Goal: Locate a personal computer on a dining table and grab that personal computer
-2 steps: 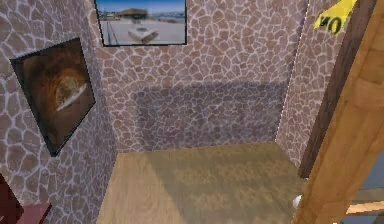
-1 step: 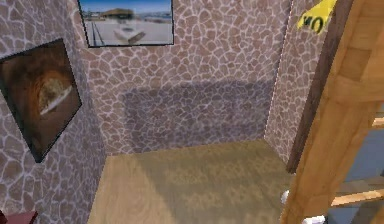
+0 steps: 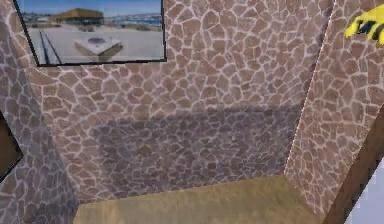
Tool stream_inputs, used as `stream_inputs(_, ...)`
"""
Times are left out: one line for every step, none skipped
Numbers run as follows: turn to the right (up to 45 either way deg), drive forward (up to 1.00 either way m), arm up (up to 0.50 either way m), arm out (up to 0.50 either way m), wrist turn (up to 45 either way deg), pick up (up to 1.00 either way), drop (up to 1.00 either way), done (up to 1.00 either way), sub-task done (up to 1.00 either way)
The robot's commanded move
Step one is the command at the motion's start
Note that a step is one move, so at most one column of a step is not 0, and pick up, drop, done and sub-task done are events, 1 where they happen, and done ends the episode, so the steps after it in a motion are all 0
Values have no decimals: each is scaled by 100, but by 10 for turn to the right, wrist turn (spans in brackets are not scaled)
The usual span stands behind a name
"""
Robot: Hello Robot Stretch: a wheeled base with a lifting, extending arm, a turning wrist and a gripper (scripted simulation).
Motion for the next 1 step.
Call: stream_inputs(-90,0,0,0,0,0,0,0,0)
